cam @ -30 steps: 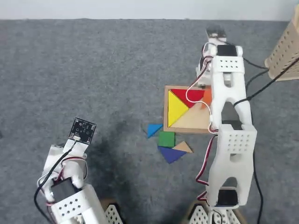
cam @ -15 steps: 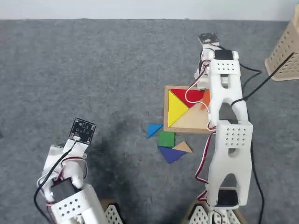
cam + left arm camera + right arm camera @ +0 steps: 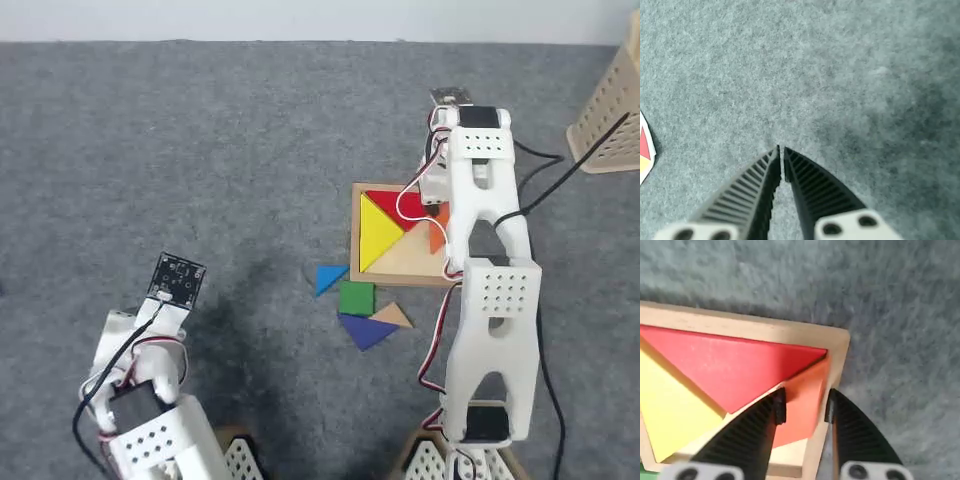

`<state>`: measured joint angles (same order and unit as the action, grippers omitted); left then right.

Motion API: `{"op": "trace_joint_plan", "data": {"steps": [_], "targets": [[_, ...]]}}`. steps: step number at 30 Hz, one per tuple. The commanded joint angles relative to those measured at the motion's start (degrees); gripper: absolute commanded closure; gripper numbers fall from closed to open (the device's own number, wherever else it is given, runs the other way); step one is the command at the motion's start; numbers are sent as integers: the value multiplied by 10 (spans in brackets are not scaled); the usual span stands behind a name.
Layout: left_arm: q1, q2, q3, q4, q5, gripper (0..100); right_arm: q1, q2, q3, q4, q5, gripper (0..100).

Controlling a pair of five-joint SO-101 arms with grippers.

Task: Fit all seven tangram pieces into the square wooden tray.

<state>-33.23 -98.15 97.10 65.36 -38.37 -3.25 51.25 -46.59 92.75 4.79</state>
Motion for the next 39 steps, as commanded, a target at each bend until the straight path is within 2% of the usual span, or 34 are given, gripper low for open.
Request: {"op": "trace_joint_plan", "data": {"steps": [1, 15, 22, 32, 34, 37, 39], "targets": [[-3, 4, -2, -7, -9, 988, -1, -25, -46, 13, -9, 871], [-3, 4, -2, -7, -9, 988, -7, -28, -47, 31, 15, 876], [-3, 4, -2, -7, -9, 988, -45, 7, -54, 23, 17, 876], [-3, 4, -2, -7, -9, 988, -11, -49, -72, 42, 16, 876], [-3, 4, -2, -7, -9, 988, -19, -73, -72, 73, 23, 897], [-3, 4, -2, -6, -9, 988, -30, -101, -69, 96, 45, 998], [-3, 4, -2, -6, -9, 988, -28, -110, -59, 96, 44, 983]]}}
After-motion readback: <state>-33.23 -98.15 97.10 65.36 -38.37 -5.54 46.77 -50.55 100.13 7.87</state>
